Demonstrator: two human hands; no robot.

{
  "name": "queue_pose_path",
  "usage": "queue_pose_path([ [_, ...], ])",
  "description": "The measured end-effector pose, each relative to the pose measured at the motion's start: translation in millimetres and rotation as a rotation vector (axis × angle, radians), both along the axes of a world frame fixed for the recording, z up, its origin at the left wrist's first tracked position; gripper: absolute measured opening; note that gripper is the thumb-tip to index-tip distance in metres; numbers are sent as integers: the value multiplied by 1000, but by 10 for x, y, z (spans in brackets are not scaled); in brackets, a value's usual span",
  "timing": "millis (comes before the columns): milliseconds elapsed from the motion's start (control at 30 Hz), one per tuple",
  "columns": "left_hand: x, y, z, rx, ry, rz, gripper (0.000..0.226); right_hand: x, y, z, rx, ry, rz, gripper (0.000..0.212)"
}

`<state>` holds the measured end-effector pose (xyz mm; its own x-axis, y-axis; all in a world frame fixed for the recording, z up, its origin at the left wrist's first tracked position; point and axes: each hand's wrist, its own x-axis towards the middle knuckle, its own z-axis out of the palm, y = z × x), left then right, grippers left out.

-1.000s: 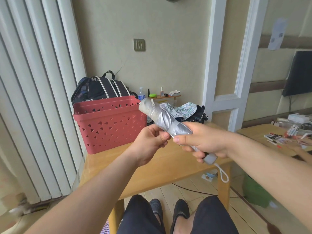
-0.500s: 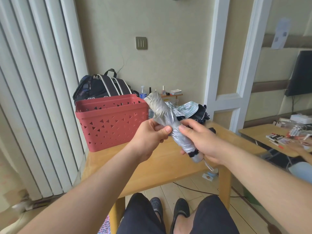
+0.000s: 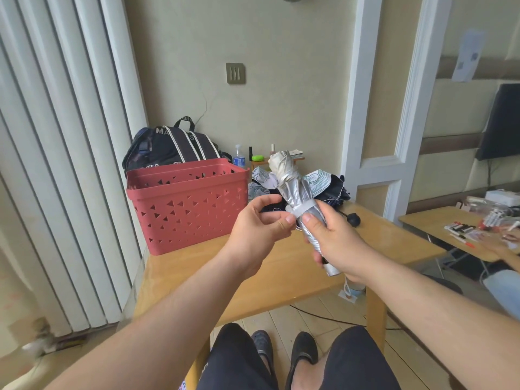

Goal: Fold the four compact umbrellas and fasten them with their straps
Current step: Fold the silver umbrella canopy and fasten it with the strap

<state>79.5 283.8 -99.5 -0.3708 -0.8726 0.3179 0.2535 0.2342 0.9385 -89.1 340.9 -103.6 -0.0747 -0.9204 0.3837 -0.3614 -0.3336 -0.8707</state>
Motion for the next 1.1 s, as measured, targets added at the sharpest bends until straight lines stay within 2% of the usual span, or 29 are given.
queue_pose_path([
  [100,-39,7,-5,-50,-1,-23,53,-6,-5,-1,-1,-29,1,19],
  [367,-41,37,89,3,50,10,47,-33,22,15,14,-1,30,20],
  [733,59,-56,100,20,-44,7,63,13,44,23,23,47,62,20],
  [933,190,-148,102,21,-142,2,85,58,102,45,93,1,131,20],
  [1000,237,-163,105,11,-201,-52,73,101,125,63,125,-77,176,16],
  [1067,285,-158,109,24,-210,-205,59,141,144,80,183,-166,245,16],
  [1100,287,-149,108,32,-180,-280,60,160,149,83,218,-202,285,18],
])
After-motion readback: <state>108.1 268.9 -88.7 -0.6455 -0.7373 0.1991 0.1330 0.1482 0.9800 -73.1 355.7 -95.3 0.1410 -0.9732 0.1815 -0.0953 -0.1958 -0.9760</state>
